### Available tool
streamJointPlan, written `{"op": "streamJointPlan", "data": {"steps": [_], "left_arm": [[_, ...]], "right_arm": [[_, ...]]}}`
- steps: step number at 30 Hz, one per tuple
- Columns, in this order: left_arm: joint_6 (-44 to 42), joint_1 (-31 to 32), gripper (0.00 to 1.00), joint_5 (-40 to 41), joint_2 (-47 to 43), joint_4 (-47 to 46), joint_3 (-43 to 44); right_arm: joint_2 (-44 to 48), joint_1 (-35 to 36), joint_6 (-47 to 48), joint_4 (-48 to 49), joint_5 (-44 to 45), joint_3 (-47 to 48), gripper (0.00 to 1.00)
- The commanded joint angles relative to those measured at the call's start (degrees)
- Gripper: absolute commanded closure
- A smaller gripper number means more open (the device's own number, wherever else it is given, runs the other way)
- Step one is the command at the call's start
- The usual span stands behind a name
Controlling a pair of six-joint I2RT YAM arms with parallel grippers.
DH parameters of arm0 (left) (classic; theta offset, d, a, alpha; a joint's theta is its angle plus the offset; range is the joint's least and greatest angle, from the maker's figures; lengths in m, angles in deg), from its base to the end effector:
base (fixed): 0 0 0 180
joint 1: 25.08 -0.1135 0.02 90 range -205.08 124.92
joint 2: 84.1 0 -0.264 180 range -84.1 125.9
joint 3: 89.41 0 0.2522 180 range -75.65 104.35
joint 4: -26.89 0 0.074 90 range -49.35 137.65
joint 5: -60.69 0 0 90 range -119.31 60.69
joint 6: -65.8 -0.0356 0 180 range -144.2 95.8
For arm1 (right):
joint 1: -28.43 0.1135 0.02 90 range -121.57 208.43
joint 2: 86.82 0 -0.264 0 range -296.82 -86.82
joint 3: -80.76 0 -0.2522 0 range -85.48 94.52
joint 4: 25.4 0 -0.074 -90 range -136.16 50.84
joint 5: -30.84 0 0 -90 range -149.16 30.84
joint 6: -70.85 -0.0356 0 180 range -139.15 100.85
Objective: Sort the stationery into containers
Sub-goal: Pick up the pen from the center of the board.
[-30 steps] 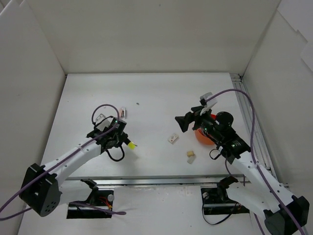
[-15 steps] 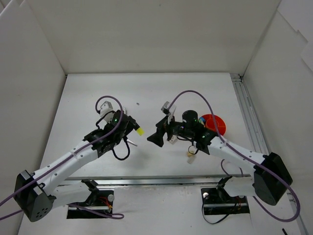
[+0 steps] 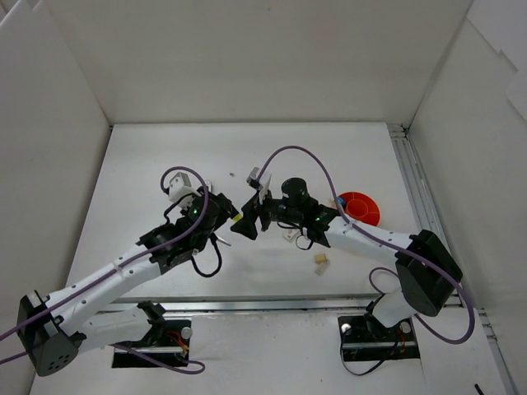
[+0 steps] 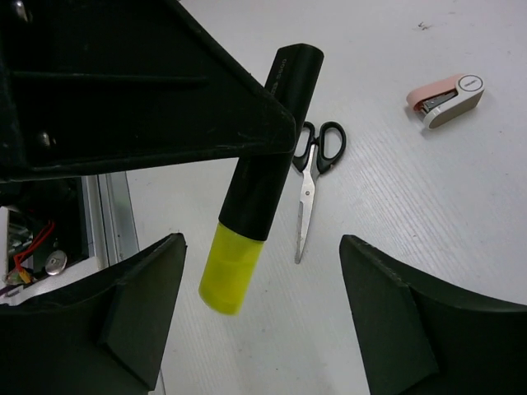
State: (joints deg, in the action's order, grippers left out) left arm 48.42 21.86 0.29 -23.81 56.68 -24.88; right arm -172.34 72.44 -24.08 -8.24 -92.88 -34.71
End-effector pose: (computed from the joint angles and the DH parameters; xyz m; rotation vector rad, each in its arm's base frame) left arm 0.1735 -0.1600 0.3162 -0.7791 1.9001 -0.8340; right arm 0.2295 0.2492 0.2794 -1.0137 1.4282 1.1176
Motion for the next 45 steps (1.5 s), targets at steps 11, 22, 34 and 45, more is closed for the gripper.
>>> {"op": "streamJointPlan", "data": {"steps": [11, 22, 34, 45], "left_arm": [[-2.13, 3.07, 1.00, 3.79, -3.07, -7.24, -2.34], [-5.64, 4.13, 0.86, 3.35, -2.20, -9.26, -1.90], [-17.24, 5.18, 0.00, 0.02, -10.10, -2.16, -1.19], [-15.86, 5.18, 0.01, 8.26, -17.76, 15.48, -2.17]], "right_arm": [[0.00, 0.37, 4.31, 3.55, -6.89, 4.52, 0.71], [0.52, 0.46, 9.68, -3.75, -8.83, 7.86, 1.00], [4.39, -7.27, 29.34, -27.65, 8.04, 14.36, 1.00], [8.44, -12.63, 67.49, -51.88, 32.02, 28.50, 1.00]]}}
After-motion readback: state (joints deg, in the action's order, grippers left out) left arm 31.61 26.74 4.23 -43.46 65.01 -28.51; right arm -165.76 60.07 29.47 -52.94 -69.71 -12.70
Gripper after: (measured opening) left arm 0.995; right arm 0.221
